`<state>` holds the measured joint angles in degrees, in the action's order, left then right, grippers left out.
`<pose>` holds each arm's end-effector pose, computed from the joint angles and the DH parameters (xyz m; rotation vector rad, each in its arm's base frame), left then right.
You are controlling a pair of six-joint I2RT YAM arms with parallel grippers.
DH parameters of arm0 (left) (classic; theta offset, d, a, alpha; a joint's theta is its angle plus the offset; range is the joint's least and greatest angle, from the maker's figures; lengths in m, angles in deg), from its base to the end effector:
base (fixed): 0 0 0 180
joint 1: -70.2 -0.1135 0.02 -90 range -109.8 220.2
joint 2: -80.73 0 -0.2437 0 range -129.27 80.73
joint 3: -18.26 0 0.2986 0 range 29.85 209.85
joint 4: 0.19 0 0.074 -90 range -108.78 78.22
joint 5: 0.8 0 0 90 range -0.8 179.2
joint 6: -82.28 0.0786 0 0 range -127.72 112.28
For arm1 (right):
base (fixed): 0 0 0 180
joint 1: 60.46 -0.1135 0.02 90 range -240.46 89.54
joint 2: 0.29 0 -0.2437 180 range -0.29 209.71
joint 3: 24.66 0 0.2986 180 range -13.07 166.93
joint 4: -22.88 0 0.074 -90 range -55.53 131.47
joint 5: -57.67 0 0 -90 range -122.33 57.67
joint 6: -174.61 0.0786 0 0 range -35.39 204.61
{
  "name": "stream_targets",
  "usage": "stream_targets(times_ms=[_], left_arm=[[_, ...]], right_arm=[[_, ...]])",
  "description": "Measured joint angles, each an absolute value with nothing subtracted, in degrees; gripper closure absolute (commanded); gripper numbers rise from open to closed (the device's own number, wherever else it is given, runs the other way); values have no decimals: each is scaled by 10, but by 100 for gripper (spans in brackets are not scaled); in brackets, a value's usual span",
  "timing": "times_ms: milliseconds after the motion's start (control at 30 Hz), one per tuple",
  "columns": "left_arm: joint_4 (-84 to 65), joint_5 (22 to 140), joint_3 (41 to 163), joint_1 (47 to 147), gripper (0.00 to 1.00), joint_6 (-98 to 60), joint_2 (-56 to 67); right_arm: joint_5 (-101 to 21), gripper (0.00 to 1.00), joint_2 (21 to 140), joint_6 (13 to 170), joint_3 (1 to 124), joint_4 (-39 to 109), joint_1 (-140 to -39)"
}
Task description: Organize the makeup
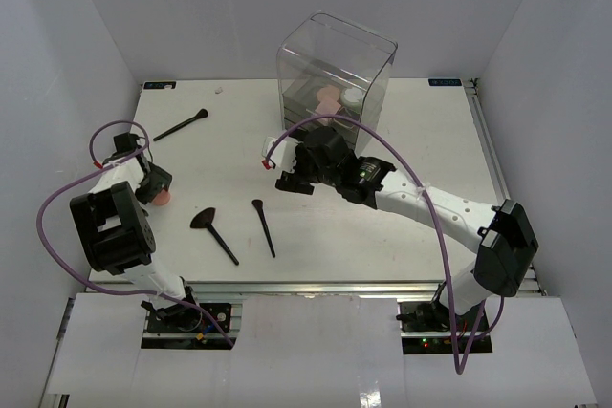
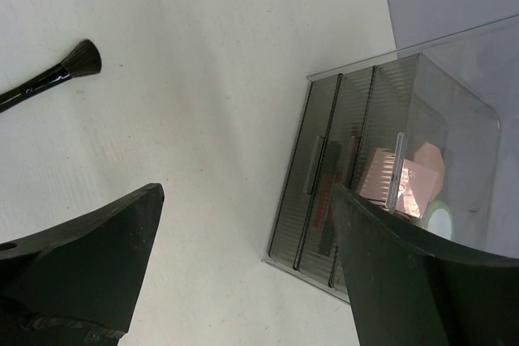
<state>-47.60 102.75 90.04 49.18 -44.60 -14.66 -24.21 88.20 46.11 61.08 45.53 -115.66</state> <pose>0.3345 0.1483 0.0943 -1.3891 2.3975 0.2621 0.2654 0.3623 0.2777 -1.4031 1.4387 0.0433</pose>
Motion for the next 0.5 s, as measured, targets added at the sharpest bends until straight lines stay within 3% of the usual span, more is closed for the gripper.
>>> stream_targets(times_ms=[500], left_arm=[[-473,1001,919,492,2,-431,-150]], right_arm=[[-251,10,884,461,602,456,-1157]])
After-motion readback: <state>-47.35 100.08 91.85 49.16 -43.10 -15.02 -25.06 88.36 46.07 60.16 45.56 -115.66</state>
